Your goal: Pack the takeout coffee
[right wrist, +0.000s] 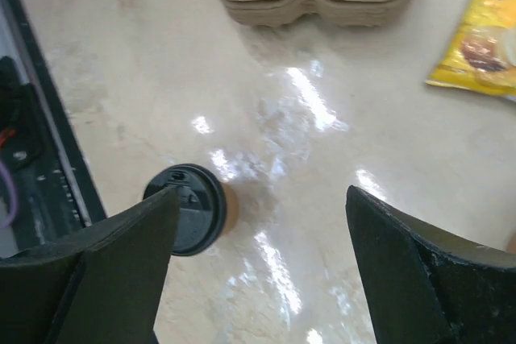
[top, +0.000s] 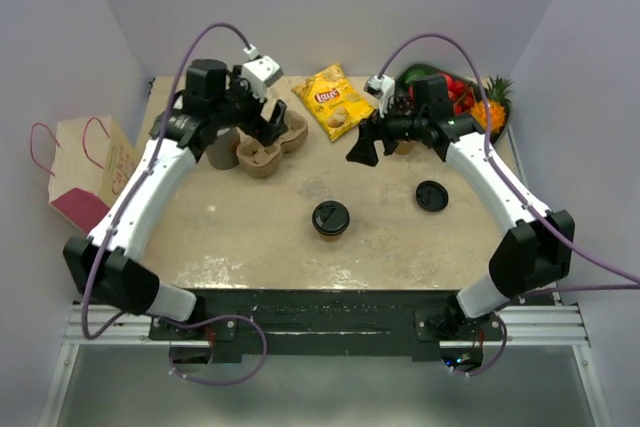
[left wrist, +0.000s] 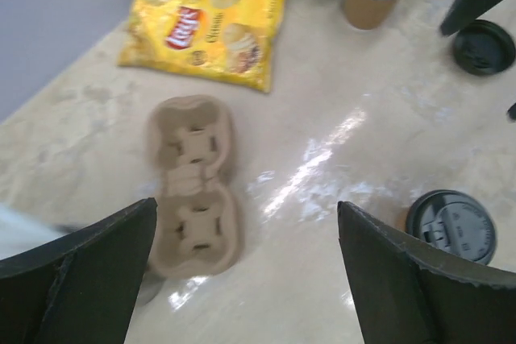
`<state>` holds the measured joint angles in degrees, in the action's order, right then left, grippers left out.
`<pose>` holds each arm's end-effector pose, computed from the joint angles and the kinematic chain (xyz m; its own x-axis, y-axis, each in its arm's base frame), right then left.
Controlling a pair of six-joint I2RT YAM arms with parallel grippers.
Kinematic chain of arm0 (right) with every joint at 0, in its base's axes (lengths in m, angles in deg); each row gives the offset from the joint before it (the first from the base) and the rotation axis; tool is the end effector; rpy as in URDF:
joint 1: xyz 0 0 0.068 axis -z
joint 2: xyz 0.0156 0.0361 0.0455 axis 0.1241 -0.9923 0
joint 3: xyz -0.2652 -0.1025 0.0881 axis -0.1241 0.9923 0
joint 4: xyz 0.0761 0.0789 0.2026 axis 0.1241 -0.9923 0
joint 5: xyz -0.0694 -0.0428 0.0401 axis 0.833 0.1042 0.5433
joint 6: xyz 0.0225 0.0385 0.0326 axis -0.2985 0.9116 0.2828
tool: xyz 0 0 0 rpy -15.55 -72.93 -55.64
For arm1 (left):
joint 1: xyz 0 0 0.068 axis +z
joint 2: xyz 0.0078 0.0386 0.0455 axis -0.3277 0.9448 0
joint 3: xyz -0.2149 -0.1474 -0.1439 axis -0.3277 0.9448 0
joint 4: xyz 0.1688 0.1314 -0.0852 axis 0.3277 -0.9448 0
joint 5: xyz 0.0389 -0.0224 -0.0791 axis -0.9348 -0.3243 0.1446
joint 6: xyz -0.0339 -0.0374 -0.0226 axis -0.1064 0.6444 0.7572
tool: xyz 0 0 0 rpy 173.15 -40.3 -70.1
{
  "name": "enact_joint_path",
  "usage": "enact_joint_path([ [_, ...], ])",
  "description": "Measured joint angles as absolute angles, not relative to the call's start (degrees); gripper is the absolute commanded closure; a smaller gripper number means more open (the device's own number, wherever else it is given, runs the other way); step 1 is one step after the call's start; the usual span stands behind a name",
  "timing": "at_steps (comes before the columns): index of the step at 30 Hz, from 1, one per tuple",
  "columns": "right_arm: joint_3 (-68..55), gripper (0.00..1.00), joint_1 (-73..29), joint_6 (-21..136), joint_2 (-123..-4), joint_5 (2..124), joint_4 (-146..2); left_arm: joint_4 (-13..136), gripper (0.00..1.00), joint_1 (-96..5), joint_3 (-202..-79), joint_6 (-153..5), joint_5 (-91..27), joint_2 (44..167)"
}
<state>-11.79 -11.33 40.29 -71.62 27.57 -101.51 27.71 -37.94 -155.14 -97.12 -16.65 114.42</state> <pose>0.2899 0.1238 0.3680 -0.4454 -0.2898 -0.8471 -0.8320 0.4836 0.2720 0.2754 -0.1096 0.4153 -0.3332 0.3134 -0.8892 0.7060 0.7081 -0.0150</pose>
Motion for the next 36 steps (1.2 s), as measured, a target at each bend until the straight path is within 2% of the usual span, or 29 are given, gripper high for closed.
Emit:
enact_joint_path([
  [5, -14.7, 0.26, -10.9, 35.2, -70.2, 36.6, -107.2, 26.2, 0.10, -35.7, -151.2, -100.1, -24.7, 104.9],
  [8, -17.4, 0.28, -10.2, 33.1, -71.2, 39.4, -110.5, 26.2, 0.17, -35.7, -148.8, -100.3, -25.5, 104.5],
  [17, -20.0, 0.30, -9.8, 33.7, -72.1, 40.7, -110.5, 28.2, 0.20, -38.0, -157.2, -94.0, -33.3, 127.8],
  [24, -21.7, 0.29, -9.8, 35.2, -76.0, 40.6, -109.7, 26.9, 0.27, -38.1, -164.0, -91.8, -34.9, 134.8],
  [25, -22.1, 0.29, -9.8, 35.4, -76.8, 40.6, -109.6, 26.7, 0.33, -38.1, -165.9, -91.8, -35.0, 135.7],
  [26, -22.2, 0.29, -9.8, 35.6, -77.3, 40.6, -109.4, 26.7, 0.42, -38.1, -167.6, -91.8, -35.0, 136.6],
  [29, -22.2, 0.28, -9.8, 36.7, -77.7, 40.6, -109.2, 25.5, 0.49, -38.1, -173.1, -93.4, -34.2, 140.2],
  [36, -21.6, 0.28, -9.8, 36.8, -76.1, 40.3, -109.3, 18.5, 0.45, -37.0, -179.4, -101.0, -30.8, 146.9],
])
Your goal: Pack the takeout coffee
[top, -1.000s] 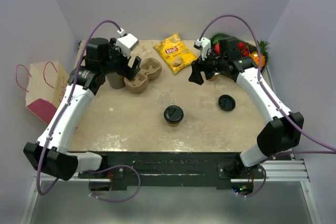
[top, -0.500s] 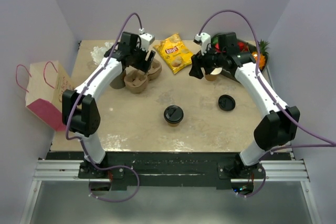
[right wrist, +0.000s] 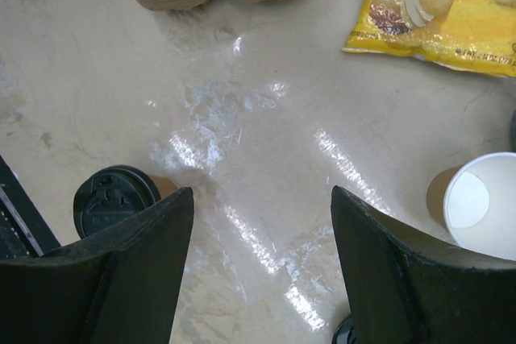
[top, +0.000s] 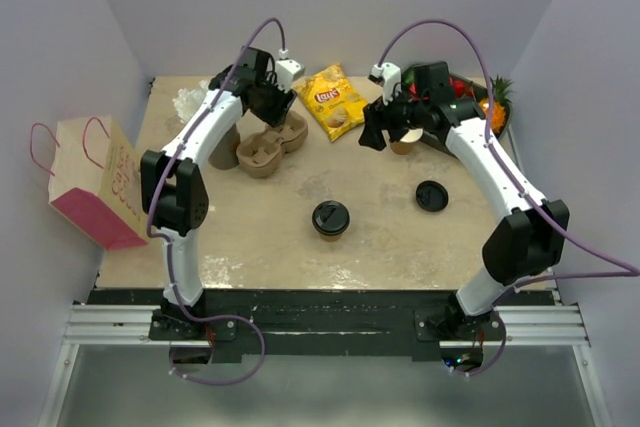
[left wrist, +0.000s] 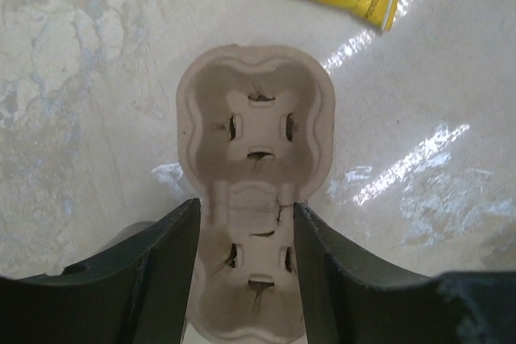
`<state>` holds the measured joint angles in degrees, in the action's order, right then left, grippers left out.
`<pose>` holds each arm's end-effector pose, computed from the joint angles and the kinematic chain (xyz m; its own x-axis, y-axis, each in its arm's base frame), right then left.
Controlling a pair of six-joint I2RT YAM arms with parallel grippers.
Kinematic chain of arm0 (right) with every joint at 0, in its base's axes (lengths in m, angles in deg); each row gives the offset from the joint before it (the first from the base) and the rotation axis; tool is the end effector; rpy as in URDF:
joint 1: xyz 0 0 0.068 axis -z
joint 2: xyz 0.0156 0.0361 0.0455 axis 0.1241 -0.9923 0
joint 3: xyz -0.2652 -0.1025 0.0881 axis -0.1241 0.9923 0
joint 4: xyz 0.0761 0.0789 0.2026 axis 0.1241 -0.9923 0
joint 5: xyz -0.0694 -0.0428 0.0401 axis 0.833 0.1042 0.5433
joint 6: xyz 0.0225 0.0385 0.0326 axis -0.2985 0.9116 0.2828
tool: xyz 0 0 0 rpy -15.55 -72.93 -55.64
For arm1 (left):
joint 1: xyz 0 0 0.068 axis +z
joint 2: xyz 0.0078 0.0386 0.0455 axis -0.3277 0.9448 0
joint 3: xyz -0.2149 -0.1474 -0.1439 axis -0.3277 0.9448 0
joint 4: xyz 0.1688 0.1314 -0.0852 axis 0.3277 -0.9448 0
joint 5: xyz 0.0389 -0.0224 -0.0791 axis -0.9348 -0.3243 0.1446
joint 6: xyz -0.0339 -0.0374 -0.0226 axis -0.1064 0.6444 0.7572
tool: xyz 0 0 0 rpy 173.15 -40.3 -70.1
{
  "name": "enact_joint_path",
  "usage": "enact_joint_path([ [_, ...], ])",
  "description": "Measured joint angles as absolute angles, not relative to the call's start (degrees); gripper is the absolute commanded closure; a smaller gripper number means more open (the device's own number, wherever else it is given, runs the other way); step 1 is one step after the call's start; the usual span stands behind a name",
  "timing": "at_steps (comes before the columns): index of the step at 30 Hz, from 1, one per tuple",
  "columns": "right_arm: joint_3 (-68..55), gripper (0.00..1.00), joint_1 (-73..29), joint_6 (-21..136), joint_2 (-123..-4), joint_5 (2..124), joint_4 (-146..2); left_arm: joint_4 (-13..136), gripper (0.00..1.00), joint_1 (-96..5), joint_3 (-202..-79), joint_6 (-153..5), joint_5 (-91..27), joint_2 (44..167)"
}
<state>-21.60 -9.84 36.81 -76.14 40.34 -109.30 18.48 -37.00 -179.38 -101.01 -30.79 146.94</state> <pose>0.3143 0.1157 0.3807 -0.4597 -0.3591 -0.8122 -0.7470 0.6509 0.1351 0.4207 -0.1421 0.3262 -0.5634 0.4639 -0.6837 0.5821 0.8101 0.0700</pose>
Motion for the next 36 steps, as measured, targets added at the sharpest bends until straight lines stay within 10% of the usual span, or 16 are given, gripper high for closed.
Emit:
enact_joint_path([
  [36, -12.7, 0.26, -9.8, 36.7, -69.2, 40.6, -109.7, 11.1, 0.47, -34.7, -182.4, -104.7, -26.7, 155.6],
])
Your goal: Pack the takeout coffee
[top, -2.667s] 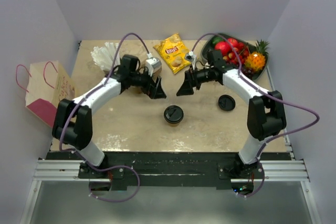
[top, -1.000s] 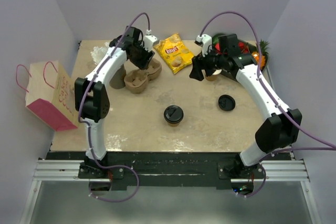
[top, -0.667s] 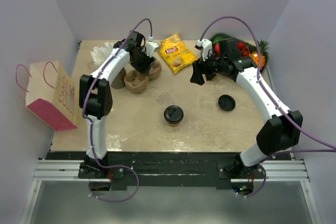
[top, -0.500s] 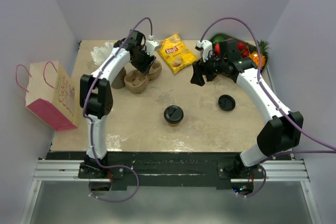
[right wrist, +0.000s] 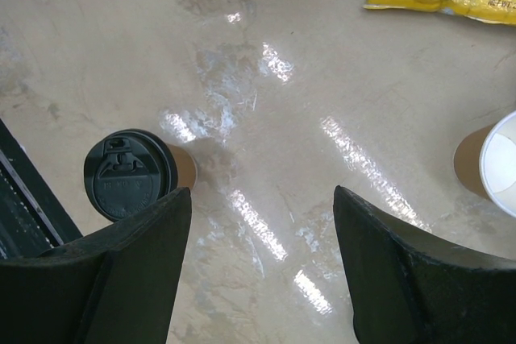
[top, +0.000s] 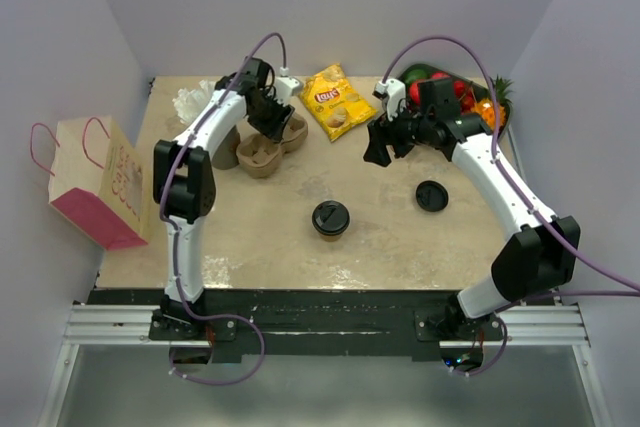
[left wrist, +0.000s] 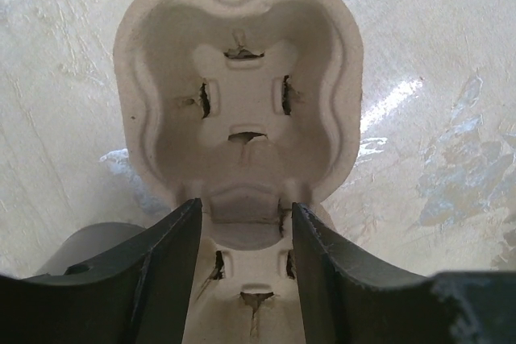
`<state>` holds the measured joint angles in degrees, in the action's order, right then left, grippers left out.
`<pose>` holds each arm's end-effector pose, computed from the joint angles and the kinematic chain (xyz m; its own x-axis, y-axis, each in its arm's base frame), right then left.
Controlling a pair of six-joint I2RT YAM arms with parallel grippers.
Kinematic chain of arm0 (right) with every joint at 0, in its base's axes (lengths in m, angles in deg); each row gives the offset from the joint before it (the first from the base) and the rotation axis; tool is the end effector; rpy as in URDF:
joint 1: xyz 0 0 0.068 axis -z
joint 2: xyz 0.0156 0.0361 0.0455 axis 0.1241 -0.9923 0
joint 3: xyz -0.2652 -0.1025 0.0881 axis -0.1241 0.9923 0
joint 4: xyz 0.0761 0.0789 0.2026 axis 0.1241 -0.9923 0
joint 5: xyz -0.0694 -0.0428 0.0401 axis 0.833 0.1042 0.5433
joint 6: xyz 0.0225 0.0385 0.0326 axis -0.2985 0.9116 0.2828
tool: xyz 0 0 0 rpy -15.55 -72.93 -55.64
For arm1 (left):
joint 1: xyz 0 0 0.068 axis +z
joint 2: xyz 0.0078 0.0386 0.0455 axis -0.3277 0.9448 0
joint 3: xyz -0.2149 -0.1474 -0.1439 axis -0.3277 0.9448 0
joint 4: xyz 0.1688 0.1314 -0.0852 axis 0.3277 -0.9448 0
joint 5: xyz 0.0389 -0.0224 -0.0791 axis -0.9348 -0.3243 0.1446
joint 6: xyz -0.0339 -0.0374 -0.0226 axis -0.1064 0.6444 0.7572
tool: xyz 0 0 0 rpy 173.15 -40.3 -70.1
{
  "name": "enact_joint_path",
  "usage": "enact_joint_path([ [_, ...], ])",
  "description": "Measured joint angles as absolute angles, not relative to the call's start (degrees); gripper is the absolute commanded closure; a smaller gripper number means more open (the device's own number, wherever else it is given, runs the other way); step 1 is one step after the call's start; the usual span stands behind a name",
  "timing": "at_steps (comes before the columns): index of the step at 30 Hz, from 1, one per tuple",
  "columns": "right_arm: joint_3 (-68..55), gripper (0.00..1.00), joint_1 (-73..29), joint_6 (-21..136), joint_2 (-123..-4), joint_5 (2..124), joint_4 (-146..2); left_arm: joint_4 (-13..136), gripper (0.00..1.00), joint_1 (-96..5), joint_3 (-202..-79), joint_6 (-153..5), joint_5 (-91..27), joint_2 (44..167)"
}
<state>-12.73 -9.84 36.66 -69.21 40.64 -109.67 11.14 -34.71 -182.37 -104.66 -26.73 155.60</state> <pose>0.2797 0.1049 0.3704 -0.4893 -0.3711 -0.7893 -0.7404 0.6550 0.1510 0.4439 -0.1328 0.2674 -0.6663 0.5220 -0.5325 0.6287 0.7772 -0.0248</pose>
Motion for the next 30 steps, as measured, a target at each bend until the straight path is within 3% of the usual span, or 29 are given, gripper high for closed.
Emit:
enact_joint_path([
  [21, -12.0, 0.25, -9.8, 36.9, -69.2, 40.6, -109.3, 10.4, 0.51, -33.4, -184.5, -103.9, -24.0, 157.0],
  [30, -12.0, 0.25, -9.8, 36.9, -69.2, 40.6, -109.2, 9.8, 0.59, -33.4, -184.5, -103.8, -23.8, 157.7],
])
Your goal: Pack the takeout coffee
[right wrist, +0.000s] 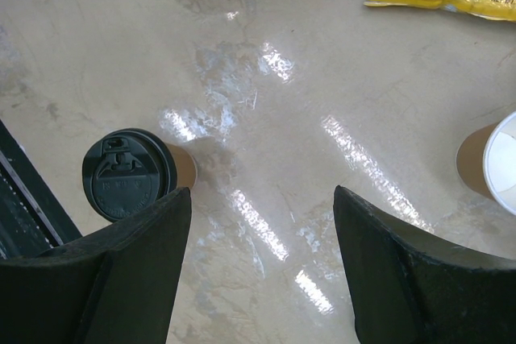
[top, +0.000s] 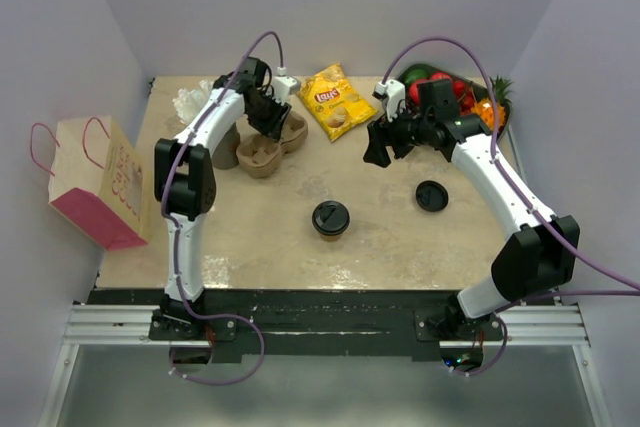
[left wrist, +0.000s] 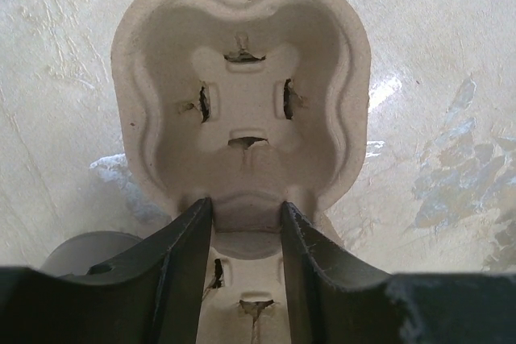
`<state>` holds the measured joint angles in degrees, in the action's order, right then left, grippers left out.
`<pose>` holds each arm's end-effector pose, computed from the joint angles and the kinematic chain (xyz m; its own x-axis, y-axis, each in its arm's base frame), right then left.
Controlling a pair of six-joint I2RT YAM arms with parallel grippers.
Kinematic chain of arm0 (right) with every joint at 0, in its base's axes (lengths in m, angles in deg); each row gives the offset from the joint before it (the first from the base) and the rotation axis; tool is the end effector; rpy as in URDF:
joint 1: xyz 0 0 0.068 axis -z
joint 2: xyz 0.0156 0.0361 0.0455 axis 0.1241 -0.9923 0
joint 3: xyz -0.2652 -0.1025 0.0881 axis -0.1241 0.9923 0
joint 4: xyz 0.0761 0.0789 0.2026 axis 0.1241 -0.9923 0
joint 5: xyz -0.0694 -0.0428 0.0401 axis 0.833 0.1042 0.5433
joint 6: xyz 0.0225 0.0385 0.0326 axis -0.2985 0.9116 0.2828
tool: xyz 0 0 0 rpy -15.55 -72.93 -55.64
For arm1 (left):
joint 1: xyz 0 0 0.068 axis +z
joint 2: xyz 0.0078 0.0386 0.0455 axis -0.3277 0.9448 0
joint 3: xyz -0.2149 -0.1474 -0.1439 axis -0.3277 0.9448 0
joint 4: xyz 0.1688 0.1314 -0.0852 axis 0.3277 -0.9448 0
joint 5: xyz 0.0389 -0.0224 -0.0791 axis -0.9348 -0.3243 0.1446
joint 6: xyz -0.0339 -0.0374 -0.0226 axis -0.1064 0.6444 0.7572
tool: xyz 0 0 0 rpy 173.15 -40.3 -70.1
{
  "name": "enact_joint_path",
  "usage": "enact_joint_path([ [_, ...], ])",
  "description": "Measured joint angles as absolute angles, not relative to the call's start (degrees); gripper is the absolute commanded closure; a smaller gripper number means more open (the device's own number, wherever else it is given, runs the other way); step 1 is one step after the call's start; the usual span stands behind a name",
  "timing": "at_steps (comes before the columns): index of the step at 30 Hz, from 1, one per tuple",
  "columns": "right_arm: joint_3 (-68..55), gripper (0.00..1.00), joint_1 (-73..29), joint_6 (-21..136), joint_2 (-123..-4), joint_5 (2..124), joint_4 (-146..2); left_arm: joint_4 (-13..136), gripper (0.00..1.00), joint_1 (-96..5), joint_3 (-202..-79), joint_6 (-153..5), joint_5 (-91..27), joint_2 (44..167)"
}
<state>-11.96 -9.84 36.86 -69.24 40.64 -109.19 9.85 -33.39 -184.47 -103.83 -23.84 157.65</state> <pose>0.2799 0.1050 0.3670 -0.4961 -0.3700 -0.7855 -0.7378 0.6566 0.1567 0.4522 -0.1258 0.2606 -0.6918 0.4920 -0.5286 0.6183 0.7817 -0.0815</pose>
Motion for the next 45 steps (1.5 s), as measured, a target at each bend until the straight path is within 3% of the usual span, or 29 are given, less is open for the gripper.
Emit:
enact_joint_path([
  [6, -12.0, 0.25, -9.8, 36.9, -69.3, 40.6, -108.7, 9.8, 0.66, -33.4, -184.5, -103.6, -23.8, 157.7],
  [27, -11.7, 0.25, -9.8, 37.4, -71.7, 40.6, -106.8, 14.1, 0.76, -33.3, -182.9, -99.0, -21.4, 149.6],
  [32, -11.7, 0.25, -9.8, 37.7, -71.8, 40.6, -106.6, 14.9, 0.76, -33.3, -178.0, -98.3, -18.8, 143.4],
  [45, -11.1, 0.26, -9.7, 38.3, -71.9, 40.6, -106.2, 12.3, 0.78, -33.3, -143.1, -112.4, -15.2, 109.9],
])
